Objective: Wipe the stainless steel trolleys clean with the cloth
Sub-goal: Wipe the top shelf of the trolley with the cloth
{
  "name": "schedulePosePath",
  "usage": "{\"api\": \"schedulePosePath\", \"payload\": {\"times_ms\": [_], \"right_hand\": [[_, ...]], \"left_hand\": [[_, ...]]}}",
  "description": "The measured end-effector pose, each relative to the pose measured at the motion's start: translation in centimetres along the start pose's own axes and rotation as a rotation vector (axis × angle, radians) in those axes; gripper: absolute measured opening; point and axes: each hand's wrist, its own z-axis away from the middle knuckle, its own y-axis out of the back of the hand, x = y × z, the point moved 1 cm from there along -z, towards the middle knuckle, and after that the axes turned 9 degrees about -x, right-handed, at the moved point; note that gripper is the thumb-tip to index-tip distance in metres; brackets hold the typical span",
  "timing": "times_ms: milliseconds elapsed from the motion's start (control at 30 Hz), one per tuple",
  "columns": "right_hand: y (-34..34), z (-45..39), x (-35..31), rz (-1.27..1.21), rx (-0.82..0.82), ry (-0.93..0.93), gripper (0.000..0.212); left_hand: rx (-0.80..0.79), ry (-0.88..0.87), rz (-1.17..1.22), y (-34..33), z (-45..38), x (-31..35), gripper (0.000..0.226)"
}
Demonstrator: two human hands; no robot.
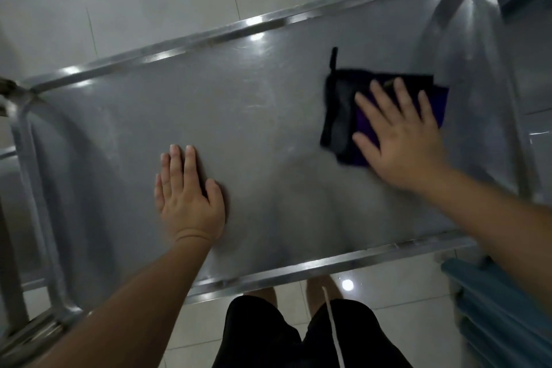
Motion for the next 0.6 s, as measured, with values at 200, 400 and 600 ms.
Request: {"api": "schedulePosePath", "payload": {"times_ms": [200, 400, 600], "right_hand": [[-6.1, 14.3, -3.5, 0.061, -0.075, 0.163, 0.071], [-4.8, 11.3, -4.4, 0.059, -0.045, 0.205, 0.071], [0.6, -5.3, -8.7, 0.003, 0.052, 0.062, 0.072]], "left_hand": [[-0.006, -0.002, 0.013, 0.3, 0.1, 0.2, 0.074], [-0.005, -0.023, -0.008, -0.1, 0.1, -0.1, 0.074], [0.011, -0.025, -0.019, -0.5, -0.2, -0.5, 0.073]]}}
